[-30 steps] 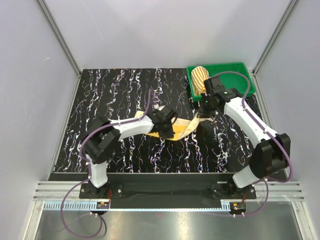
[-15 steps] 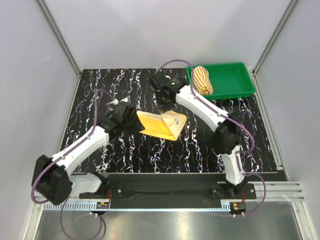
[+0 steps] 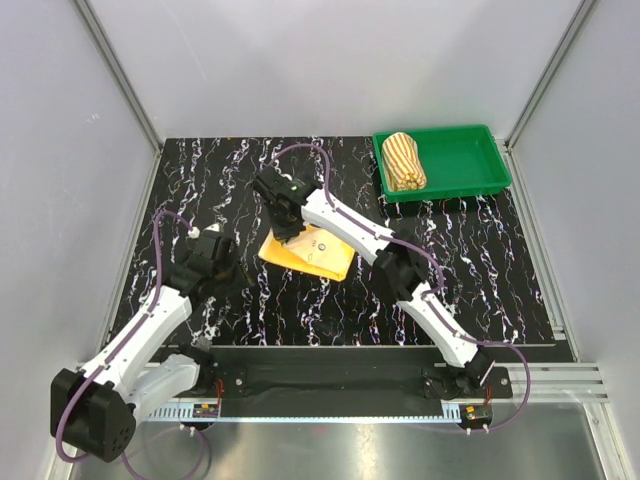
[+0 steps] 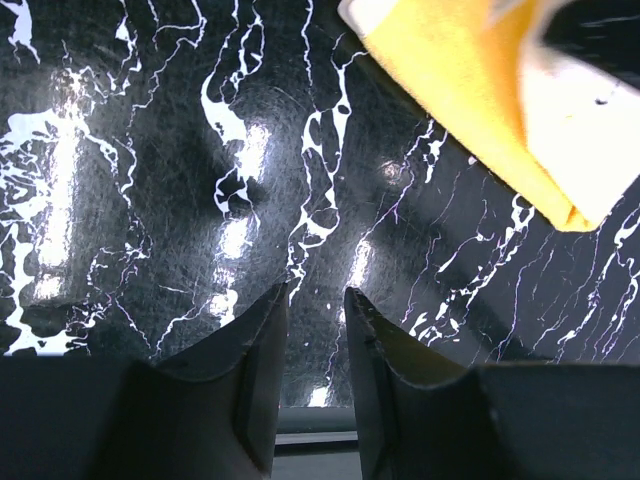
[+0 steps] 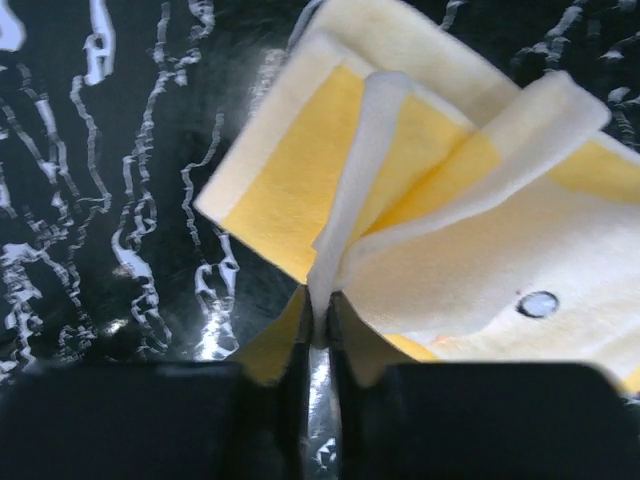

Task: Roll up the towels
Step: Fold the towel

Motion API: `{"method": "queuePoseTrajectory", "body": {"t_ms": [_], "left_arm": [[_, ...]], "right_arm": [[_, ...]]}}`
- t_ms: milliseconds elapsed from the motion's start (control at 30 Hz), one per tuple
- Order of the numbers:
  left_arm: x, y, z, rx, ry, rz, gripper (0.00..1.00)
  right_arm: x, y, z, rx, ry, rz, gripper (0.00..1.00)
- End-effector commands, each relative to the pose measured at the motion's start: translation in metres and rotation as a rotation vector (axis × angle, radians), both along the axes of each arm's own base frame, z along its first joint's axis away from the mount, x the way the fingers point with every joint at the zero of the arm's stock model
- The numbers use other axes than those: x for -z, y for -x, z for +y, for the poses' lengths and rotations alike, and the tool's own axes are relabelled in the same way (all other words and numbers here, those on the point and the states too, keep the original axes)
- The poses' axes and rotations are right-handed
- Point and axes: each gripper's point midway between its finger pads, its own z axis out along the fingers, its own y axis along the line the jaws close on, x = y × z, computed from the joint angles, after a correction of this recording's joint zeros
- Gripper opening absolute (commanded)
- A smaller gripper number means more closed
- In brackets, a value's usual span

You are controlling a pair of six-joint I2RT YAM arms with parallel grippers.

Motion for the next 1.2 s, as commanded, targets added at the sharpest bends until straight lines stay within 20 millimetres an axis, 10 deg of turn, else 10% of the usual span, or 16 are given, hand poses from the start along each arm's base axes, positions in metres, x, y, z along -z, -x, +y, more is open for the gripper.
{"method": "queuePoseTrajectory", "body": {"t_ms": [0,100,167,200,400,467,500,533,567,733,933,1167], "left_arm": [[-0.008,-0.004,-0.001,0.026,0.004,-0.044,0.34],[-0.006,-0.007,-0.001,0.026,-0.002,-0.039,0.34],[-0.003,-0.007,0.000,0.022,-0.009,-0.029,0.34],[-0.003,-0.008,0.000,0.021,-0.012,-0.026,0.34],[-0.006,-0.017,0.003,-0.002,-0.037,-0.032,0.35],[-0.006,-0.025,0.004,-0.017,-0.047,-0.036,0.35],[-0.011,-0.031,0.003,-0.026,-0.045,-0.048,0.36],[-0.012,-0.038,0.000,-0.028,-0.037,-0.061,0.37],[-0.014,-0.047,-0.002,-0.031,-0.035,-0.059,0.39],[-0.020,-0.088,-0.012,-0.025,-0.051,-0.081,0.54],[-0.047,-0.154,-0.031,0.028,-0.053,-0.161,0.56],[-0.014,-0.192,-0.060,0.162,-0.022,-0.068,0.60]], "right_arm": [[-0.015,0.004,0.038,-0.046,-0.139,-0.023,0.28],[-0.009,0.004,0.047,-0.062,-0.164,-0.029,0.37],[-0.012,0.004,0.053,-0.070,-0.193,-0.040,0.60],[-0.009,0.004,0.052,-0.070,-0.186,-0.039,0.99],[-0.020,-0.005,0.009,0.004,-0.060,-0.145,1.00],[-0.060,-0.007,-0.012,0.060,-0.092,-0.210,1.00],[-0.038,0.002,-0.035,0.092,-0.047,-0.173,1.00],[-0.078,0.001,-0.037,0.108,-0.156,-0.239,1.00],[-0.057,0.007,-0.061,0.135,-0.128,-0.202,1.00],[-0.105,0.020,-0.111,0.197,-0.235,-0.276,1.00],[-0.068,0.032,-0.158,0.280,-0.232,-0.178,1.00],[-0.008,0.040,-0.159,0.335,-0.425,0.053,0.93]]}}
